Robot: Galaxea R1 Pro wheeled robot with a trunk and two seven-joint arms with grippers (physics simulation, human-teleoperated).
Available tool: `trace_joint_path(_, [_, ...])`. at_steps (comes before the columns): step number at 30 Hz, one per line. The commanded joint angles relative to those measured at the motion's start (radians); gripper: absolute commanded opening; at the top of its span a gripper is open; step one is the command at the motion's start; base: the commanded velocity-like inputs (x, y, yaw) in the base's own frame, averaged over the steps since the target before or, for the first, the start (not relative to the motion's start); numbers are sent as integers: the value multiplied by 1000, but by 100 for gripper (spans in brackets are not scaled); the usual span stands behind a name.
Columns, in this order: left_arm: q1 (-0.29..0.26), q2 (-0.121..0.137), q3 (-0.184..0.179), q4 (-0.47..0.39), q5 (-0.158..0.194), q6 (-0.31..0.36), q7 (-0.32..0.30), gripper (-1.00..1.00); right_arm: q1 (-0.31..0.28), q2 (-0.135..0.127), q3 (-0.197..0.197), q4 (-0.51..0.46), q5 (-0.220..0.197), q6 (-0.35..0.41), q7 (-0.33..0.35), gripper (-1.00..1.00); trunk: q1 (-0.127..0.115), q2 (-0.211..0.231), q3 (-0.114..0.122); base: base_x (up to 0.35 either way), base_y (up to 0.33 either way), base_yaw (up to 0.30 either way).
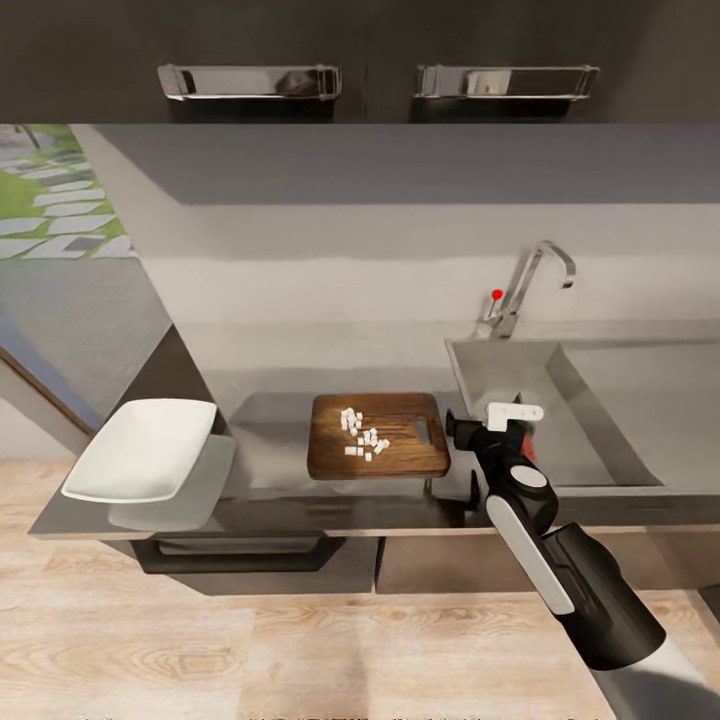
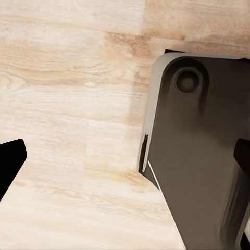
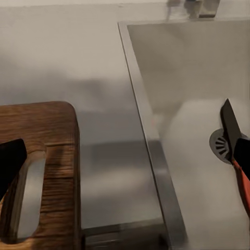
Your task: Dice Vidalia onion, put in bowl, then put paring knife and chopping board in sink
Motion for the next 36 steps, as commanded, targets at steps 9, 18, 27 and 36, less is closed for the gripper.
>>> trace_joint_path(9, [0, 1, -4, -2, 5, -2, 5, 100, -1, 17, 7, 33, -8, 3, -8, 100, 1, -2, -16, -23, 36, 0])
trace_joint_path(18, [0, 1, -4, -2, 6, -2, 5, 100, -1, 26, 9, 54, -8, 4, -8, 100, 1, -2, -30, -4, 6, 0])
trace_joint_path(27, [0, 1, -4, -2, 6, -2, 5, 100, -1, 26, 9, 55, -8, 4, -8, 100, 1, -2, -44, 76, 0, 0])
trace_joint_path(36, [0, 1, -4, -2, 6, -2, 5, 100, -1, 26, 10, 56, -8, 4, -8, 100, 1, -2, -58, 9, 4, 0])
